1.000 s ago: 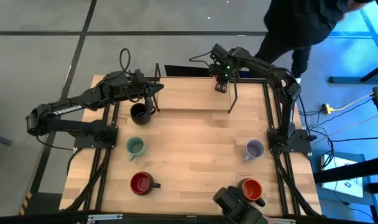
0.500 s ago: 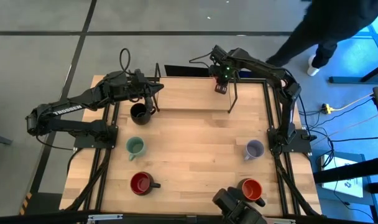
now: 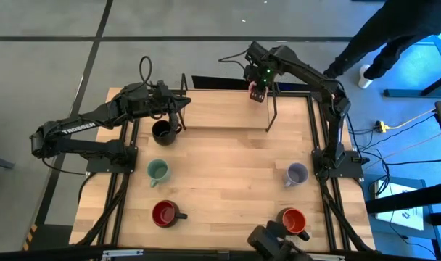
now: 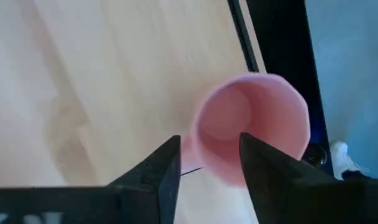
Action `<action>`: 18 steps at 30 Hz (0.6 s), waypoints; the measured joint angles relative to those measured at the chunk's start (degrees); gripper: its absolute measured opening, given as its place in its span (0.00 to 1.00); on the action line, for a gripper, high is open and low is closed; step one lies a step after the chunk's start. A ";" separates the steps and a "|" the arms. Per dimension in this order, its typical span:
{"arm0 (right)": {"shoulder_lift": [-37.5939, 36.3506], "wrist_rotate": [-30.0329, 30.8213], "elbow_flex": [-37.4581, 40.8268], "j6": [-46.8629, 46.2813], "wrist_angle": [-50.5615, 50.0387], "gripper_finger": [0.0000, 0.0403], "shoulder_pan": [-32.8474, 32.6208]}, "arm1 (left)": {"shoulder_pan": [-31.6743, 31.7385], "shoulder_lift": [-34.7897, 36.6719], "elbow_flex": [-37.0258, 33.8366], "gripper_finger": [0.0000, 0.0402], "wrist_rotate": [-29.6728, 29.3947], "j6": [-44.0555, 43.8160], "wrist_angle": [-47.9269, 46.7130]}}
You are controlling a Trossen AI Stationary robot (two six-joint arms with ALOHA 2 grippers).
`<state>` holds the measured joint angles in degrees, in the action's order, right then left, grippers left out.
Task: Place coffee mugs
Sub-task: Put the purple mug on the shelf
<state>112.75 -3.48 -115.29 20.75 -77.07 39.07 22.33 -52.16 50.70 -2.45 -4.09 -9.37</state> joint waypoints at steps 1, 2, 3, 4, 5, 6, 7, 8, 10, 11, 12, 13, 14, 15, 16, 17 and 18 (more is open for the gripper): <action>0.00 -1.01 -2.01 -1.31 -1.75 0.37 -0.72 | 0.00 0.00 0.00 0.04 -0.01 0.02 0.00; -0.06 -2.13 -3.87 -2.43 -3.64 0.37 -1.54 | 0.00 0.00 0.00 0.04 -0.01 0.04 0.02; -0.39 -3.39 -5.12 -3.47 -5.29 0.37 -2.36 | 0.00 0.00 0.00 0.04 -0.01 0.07 0.10; -1.07 -4.70 -5.53 -4.43 -6.03 0.37 -3.05 | 0.00 0.00 0.00 0.04 -0.01 0.10 0.17; -1.95 -5.68 -5.56 -5.45 -6.08 0.37 -4.14 | 0.00 0.00 0.00 0.04 -0.01 0.12 0.17; -2.99 -6.37 -5.30 -5.98 -5.47 0.37 -5.23 | 0.00 0.00 0.00 0.04 -0.01 0.06 0.17; -4.15 -6.88 -4.81 -6.39 -4.92 0.37 -6.37 | 0.00 0.00 0.00 0.04 0.00 0.05 0.16; -5.25 -7.00 -4.34 -6.83 -4.60 0.37 -7.71 | 0.00 0.00 0.00 0.04 -0.01 0.03 0.17; -7.71 -6.98 -2.95 -7.88 -3.28 0.37 -10.13 | 0.00 0.00 0.00 0.04 0.00 0.01 0.16; -8.94 -6.85 -2.03 -8.32 -2.85 0.38 -11.43 | 0.00 0.00 0.00 0.04 -0.01 -0.03 0.15; -10.34 -6.81 -0.78 -8.71 -2.27 0.38 -12.61 | 0.00 0.00 0.00 0.04 0.00 -0.24 0.16; -11.85 -6.81 0.56 -9.32 -1.28 0.38 -13.64 | 0.00 0.00 0.00 0.04 0.01 -0.28 0.15; -13.40 -6.59 2.14 -10.15 -0.07 0.38 -14.68 | 0.00 0.00 0.00 0.04 0.01 -0.28 0.13; -15.16 -6.20 4.02 -11.29 1.26 0.38 -15.83 | 0.00 0.00 0.00 0.04 0.20 -0.30 0.15; -16.99 -5.69 6.13 -12.13 2.68 0.38 -16.75 | 0.00 0.00 0.00 0.04 0.65 -0.32 0.13; -18.76 -4.76 8.37 -13.31 3.81 0.38 -17.79 | -0.10 0.00 0.00 0.04 1.20 -0.32 0.13; -20.77 -3.70 10.89 -14.77 5.35 0.38 -18.94 | -0.35 0.00 0.00 0.04 1.83 -0.33 0.13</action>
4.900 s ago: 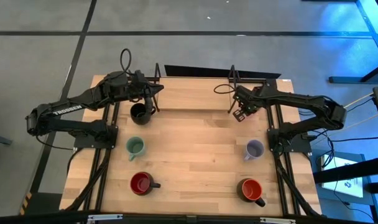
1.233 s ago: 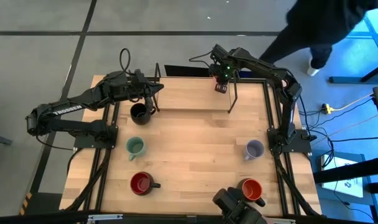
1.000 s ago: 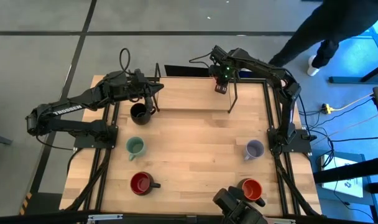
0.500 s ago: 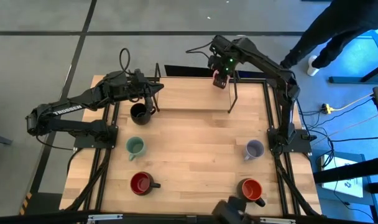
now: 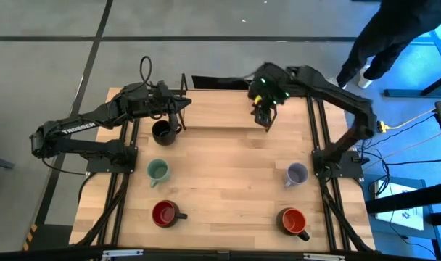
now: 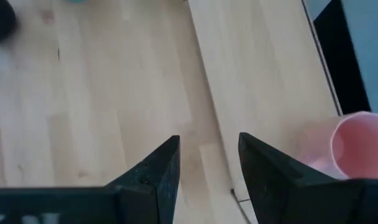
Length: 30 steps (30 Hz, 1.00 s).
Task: Place coffee mugs
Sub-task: Put the purple mug on the shelf
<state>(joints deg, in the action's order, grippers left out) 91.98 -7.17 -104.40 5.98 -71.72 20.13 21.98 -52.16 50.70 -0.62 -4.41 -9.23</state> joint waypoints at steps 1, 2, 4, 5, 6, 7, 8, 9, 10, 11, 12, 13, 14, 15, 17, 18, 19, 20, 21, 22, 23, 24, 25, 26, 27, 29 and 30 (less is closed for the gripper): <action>-2.05 1.09 2.64 -1.97 1.54 0.38 -1.07 | -0.43 0.00 0.00 0.04 0.67 -0.01 0.00; -4.07 2.34 5.02 -4.40 2.73 0.38 -2.30 | -0.99 0.00 0.00 0.04 1.40 -0.01 0.00; -8.13 4.20 9.51 -8.80 4.26 0.38 -4.93 | -2.36 0.00 0.00 0.04 2.20 0.01 -0.02; -9.98 5.10 11.52 -10.82 4.74 0.38 -6.46 | -3.01 0.00 0.00 0.04 2.27 0.03 -0.01; -11.87 6.30 13.54 -12.85 4.78 0.38 -7.99 | -3.63 0.00 0.00 0.04 2.18 0.03 -0.01; -13.51 7.55 15.31 -14.97 4.78 0.38 -9.50 | -4.19 0.00 0.00 0.04 1.88 0.05 0.00; -15.08 8.60 16.97 -17.25 4.82 0.38 -10.92 | -4.69 0.00 0.00 0.04 1.54 0.05 -0.02; -16.49 9.31 18.37 -19.51 4.63 0.38 -12.31 | -5.10 0.00 0.00 0.04 1.34 0.05 -0.02; -17.80 9.53 19.70 -21.83 4.54 0.38 -13.58 | -5.42 0.00 0.00 0.04 1.22 0.05 -0.02; -19.01 9.59 20.77 -24.31 4.37 0.38 -14.74 | -5.67 0.00 0.00 0.04 1.22 0.05 -0.03; -20.23 9.56 21.85 -26.80 4.31 0.38 -16.01 | -5.91 0.00 0.00 0.04 1.22 0.05 -0.04; -21.36 9.52 22.94 -29.27 4.15 0.38 -17.30 | -6.11 0.00 0.00 0.04 1.20 0.05 -0.04; -22.26 9.38 23.93 -31.59 4.05 0.38 -18.63 | -6.31 0.00 0.00 0.04 1.17 0.05 -0.04; -23.08 9.27 24.82 -33.64 4.05 0.38 -20.08 | -6.54 0.00 0.00 0.04 1.15 0.05 -0.04; -24.62 9.13 26.71 -37.40 3.52 0.38 -22.98 | -6.94 0.00 0.00 0.04 1.14 0.05 -0.07; -25.35 9.13 27.61 -39.11 3.22 0.38 -24.24 | -7.10 0.00 0.00 0.04 1.13 0.06 -0.07; -25.84 9.12 28.38 -40.78 2.65 0.38 -25.48 | -7.21 0.00 0.00 0.04 1.05 0.06 -0.08; -26.24 9.12 29.25 -42.69 2.14 0.38 -26.63 | -7.27 0.00 0.00 0.04 0.78 0.07 -0.09; -26.50 9.12 30.20 -44.64 1.34 0.38 -27.62 | -7.42 0.00 0.00 0.04 0.31 0.08 -0.09; -26.66 9.12 31.23 -46.52 0.49 0.38 -28.50 | -7.52 0.00 0.00 0.04 -0.24 0.08 -0.09; -26.70 9.11 32.21 -48.51 -0.18 0.38 -29.32 | -7.62 0.00 0.00 0.04 -0.75 0.08 -0.09; -26.70 9.09 33.16 -50.48 -0.67 0.38 -30.09 | -7.77 0.00 0.00 0.04 -1.18 0.08 -0.09; -26.72 8.77 34.21 -52.30 -1.10 0.38 -30.81 | -7.85 0.00 0.00 0.04 -1.64 0.08 -0.11; -26.70 7.96 35.35 -53.92 -1.62 0.38 -31.43 | -7.90 0.00 0.00 0.04 -1.83 0.09 -0.11; -26.70 7.16 36.46 -55.44 -1.84 0.38 -31.94 | -7.91 0.00 0.00 0.04 -1.82 0.08 -0.11; -26.68 6.47 38.69 -58.29 -1.67 0.38 -32.42 | -7.91 0.00 0.00 0.04 -1.84 0.08 -0.13; -26.65 6.54 39.65 -60.25 -1.74 0.38 -32.60 | -7.91 0.00 0.00 0.04 -1.84 0.08 -0.13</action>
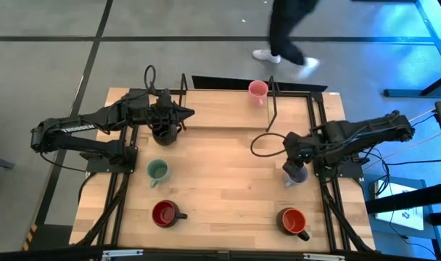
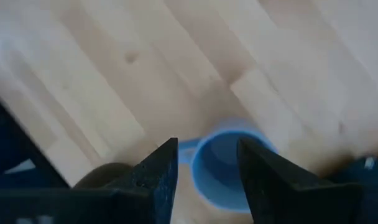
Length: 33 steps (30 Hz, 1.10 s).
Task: Place coffee mugs
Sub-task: Put the purple mug on the shelf
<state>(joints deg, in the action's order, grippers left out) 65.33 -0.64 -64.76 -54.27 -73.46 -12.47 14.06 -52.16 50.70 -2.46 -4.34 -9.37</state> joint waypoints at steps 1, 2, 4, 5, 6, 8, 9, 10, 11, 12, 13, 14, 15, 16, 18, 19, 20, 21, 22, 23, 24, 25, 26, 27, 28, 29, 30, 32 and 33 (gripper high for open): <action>0.02 -0.03 0.90 -1.78 0.03 0.38 0.03 | 0.00 0.00 0.00 0.04 0.00 0.00 0.00; 0.08 0.01 1.62 -2.94 0.16 0.38 0.04 | 0.00 0.00 0.00 0.04 0.00 0.02 0.00; 0.18 0.05 3.19 -5.27 0.33 0.38 0.05 | 0.00 0.00 0.00 0.04 0.00 0.01 0.00; 0.18 0.04 4.08 -6.29 0.27 0.38 0.07 | 0.00 0.00 0.00 0.04 0.00 0.01 0.00; 0.18 0.04 4.83 -7.20 0.27 0.38 0.07 | 0.00 0.00 0.00 0.04 0.00 0.02 0.00; 0.18 0.04 6.26 -8.72 0.57 0.38 0.07 | 0.00 0.00 0.00 0.04 -0.01 0.01 0.00; 0.18 -0.02 7.07 -9.48 0.94 0.38 0.07 | 0.00 0.00 0.00 0.04 -0.02 0.02 0.00; 0.18 -0.07 7.78 -10.08 1.45 0.38 0.07 | 0.00 0.00 0.00 0.04 -0.02 0.02 0.00; 0.18 -0.15 8.44 -10.82 2.01 0.38 0.07 | 0.00 0.00 0.00 0.04 -0.02 0.02 0.00; 0.18 -0.42 9.01 -11.55 2.35 0.38 0.07 | 0.00 0.00 0.00 0.04 -0.02 0.02 0.00; 0.18 -0.45 9.57 -12.11 2.51 0.38 0.08 | 0.00 0.00 0.00 0.04 -0.02 0.02 0.00; 0.18 -0.47 10.08 -12.85 2.79 0.38 0.10 | 0.00 0.00 0.00 0.04 -0.02 0.02 0.00; 0.18 -0.44 10.59 -13.61 3.52 0.38 0.11 | 0.00 0.00 0.00 0.04 -0.02 0.02 0.00; 0.20 -0.43 10.93 -14.63 3.79 0.38 0.11 | 0.00 0.00 0.00 0.04 -0.02 0.02 0.00; 0.20 -0.46 11.76 -16.34 3.43 0.38 0.11 | 0.00 0.00 0.00 0.04 -0.02 0.02 0.00; 0.20 -0.46 12.12 -17.32 3.45 0.38 0.11 | 0.00 0.00 0.00 0.04 -0.02 0.00 0.00; 0.20 -0.68 12.42 -18.40 3.54 0.38 0.11 | 0.00 0.00 0.00 0.04 -0.02 0.02 0.00; 0.20 -1.33 12.82 -19.54 3.63 0.38 0.11 | 0.00 0.00 0.00 0.04 -0.02 0.02 0.00; 0.20 -1.89 13.23 -20.44 3.59 0.38 0.11 | 0.00 0.00 0.00 0.04 -0.02 0.02 0.00; 0.20 -2.41 13.55 -21.14 3.49 0.38 0.11 | 0.00 0.00 0.00 0.04 -0.06 0.02 0.00; 0.20 -2.59 13.79 -22.03 3.58 0.38 0.11 | 0.00 0.00 0.00 0.04 -0.22 0.01 0.00; 0.20 -2.67 14.01 -22.87 3.68 0.38 0.11 | 0.00 0.00 0.00 0.04 -0.55 0.00 0.00; 0.20 -2.89 14.28 -23.50 3.66 0.38 0.09 | 0.00 0.00 0.00 0.04 -1.07 -0.02 -0.01; 0.20 -2.94 14.43 -24.04 3.56 0.38 0.09 | 0.00 0.00 0.00 0.04 -1.57 -0.02 -0.02; 0.20 -2.93 14.57 -24.78 3.69 0.38 0.09 | 0.00 0.00 0.00 0.04 -1.92 -0.02 -0.02; 0.20 -2.94 14.83 -25.12 3.94 0.38 0.11 | 0.00 0.00 0.00 0.04 -2.21 -0.04 -0.02; 0.20 -2.95 15.18 -25.28 4.33 0.38 0.11 | 0.00 0.00 0.00 0.04 -2.53 -0.02 -0.02; 0.20 -3.29 15.70 -25.43 6.20 0.38 0.11 | 0.00 0.00 0.00 0.04 -2.60 -0.02 -0.02; 0.22 -3.74 15.81 -25.44 7.48 0.38 0.11 | 0.00 0.00 0.00 0.04 -2.60 -0.02 -0.02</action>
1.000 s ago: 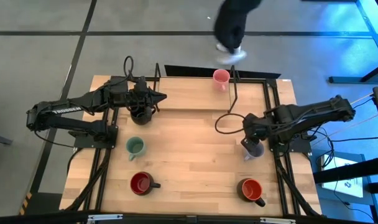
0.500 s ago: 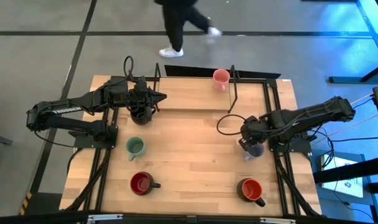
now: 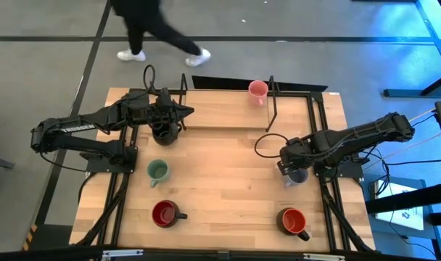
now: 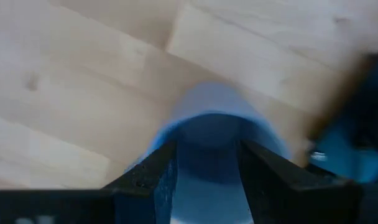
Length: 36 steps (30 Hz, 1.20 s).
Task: Place coffee mugs
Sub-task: Put the purple mug on the shelf
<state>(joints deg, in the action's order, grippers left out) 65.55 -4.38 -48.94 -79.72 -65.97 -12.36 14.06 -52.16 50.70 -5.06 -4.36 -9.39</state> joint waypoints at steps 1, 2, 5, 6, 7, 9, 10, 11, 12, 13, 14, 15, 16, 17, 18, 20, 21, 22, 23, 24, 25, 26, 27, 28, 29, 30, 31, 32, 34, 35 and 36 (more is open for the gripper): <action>0.03 -0.33 0.02 -0.01 0.68 0.38 0.00 | 0.00 0.00 0.00 0.04 0.00 0.00 0.00; 0.01 -0.48 0.02 -0.14 1.48 0.38 0.00 | 0.00 0.00 0.00 0.04 0.00 0.00 0.00; 0.01 -0.57 0.02 -1.08 5.17 0.38 0.00 | 0.00 0.00 0.00 0.04 0.00 -0.02 0.00; 0.06 -0.59 0.02 -1.10 5.80 0.38 -0.02 | 0.00 0.00 0.00 0.04 0.00 -0.02 0.02; 0.42 -0.62 0.00 -1.11 6.39 0.38 0.00 | 0.00 0.00 0.00 0.04 0.00 -0.02 0.00; 1.55 -0.67 0.02 -1.00 6.95 0.38 0.00 | 0.00 0.00 0.00 0.04 0.00 -0.04 0.01; 2.14 -0.79 0.03 -0.83 6.72 0.38 -0.01 | 0.00 0.00 0.00 0.04 0.00 -0.04 0.00; 2.84 -1.19 0.02 -0.74 6.74 0.38 -0.01 | 0.00 0.00 0.00 0.04 0.00 -0.04 0.02; 3.57 -1.49 0.02 -0.38 6.73 0.38 -0.02 | 0.00 -0.02 0.00 0.04 0.00 -0.04 0.00; 4.25 -1.59 0.04 0.10 6.58 0.38 -0.07 | 0.00 -0.02 -0.02 0.04 0.00 -0.04 -0.02; 4.88 -1.79 0.02 0.32 6.60 0.38 -0.07 | 0.00 0.00 -0.02 0.04 0.00 -0.05 0.04; 5.56 -2.16 0.04 0.51 6.50 0.38 -0.07 | 0.00 0.00 -0.02 0.04 0.00 -0.07 0.02; 6.16 -2.19 0.03 0.74 6.40 0.38 -0.07 | 0.00 0.00 -0.02 0.04 0.00 -0.09 -0.10; 6.74 -2.19 0.02 1.00 6.44 0.38 -0.07 | 0.00 0.00 -0.02 0.04 0.00 -0.09 -0.08; 7.26 -2.19 0.02 1.38 6.34 0.38 -0.07 | 0.00 0.00 -0.02 0.04 0.00 -0.11 -0.08; 8.36 -2.06 0.02 1.97 6.39 0.37 -0.07 | 0.00 0.00 -0.02 0.04 0.00 -0.20 -0.12; 8.86 -1.71 0.02 2.06 6.34 0.36 -0.07 | 0.00 0.00 -0.02 0.04 0.00 -0.20 -0.11; 9.30 -1.43 0.02 2.14 6.37 0.34 -0.07 | 0.00 0.00 -0.02 0.04 0.02 -0.20 -0.11; 9.77 -1.19 0.02 2.20 6.41 0.32 -0.07 | 0.00 0.00 -0.02 0.04 0.01 -0.20 -0.11; 10.08 -1.03 0.02 2.27 6.31 0.30 -0.07 | 0.00 0.00 -0.02 0.04 0.02 -0.20 -0.11; 10.36 -0.74 0.01 2.36 6.38 0.29 -0.07 | 0.00 0.00 -0.02 0.04 0.02 -0.20 -0.11; 10.54 -0.69 -0.01 2.46 6.44 0.27 -0.07 | 0.00 0.00 -0.02 0.04 0.02 -0.20 -0.09; 10.61 -0.63 -0.01 2.67 6.36 0.25 -0.07 | 0.00 0.00 -0.02 0.04 0.02 -0.20 -0.10; 10.57 -0.49 -0.01 2.88 6.27 0.23 -0.07 | 0.00 0.00 -0.02 0.04 0.02 -0.20 -0.07; 10.57 -0.18 -0.01 2.92 6.37 0.21 -0.05 | 0.00 0.00 -0.02 0.04 0.00 -0.20 -0.03; 10.57 0.20 -0.01 3.02 6.36 0.19 -0.07 | 0.00 0.00 -0.02 0.04 0.02 -0.20 -0.03; 10.57 0.54 -0.01 3.05 6.32 0.18 -0.07 | 0.00 0.00 -0.02 0.04 0.01 -0.19 -0.04; 10.57 0.77 -0.01 3.22 6.25 0.16 -0.05 | 0.00 0.00 -0.02 0.04 0.02 -0.17 -0.02; 10.57 0.76 -0.01 3.79 6.24 0.12 -0.04 | 0.00 0.00 -0.02 0.04 0.02 -0.17 -0.02; 10.57 0.76 -0.01 4.09 6.29 0.09 -0.04 | 0.00 0.00 -0.02 0.04 0.02 -0.15 -0.02; 10.57 0.74 -0.01 4.69 6.29 0.07 -0.07 | 0.00 0.00 -0.02 0.04 0.02 -0.13 -0.02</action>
<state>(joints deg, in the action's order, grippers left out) 76.12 -3.64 -48.95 -75.02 -59.68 -12.43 14.06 -52.16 50.68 -5.04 -4.49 -9.41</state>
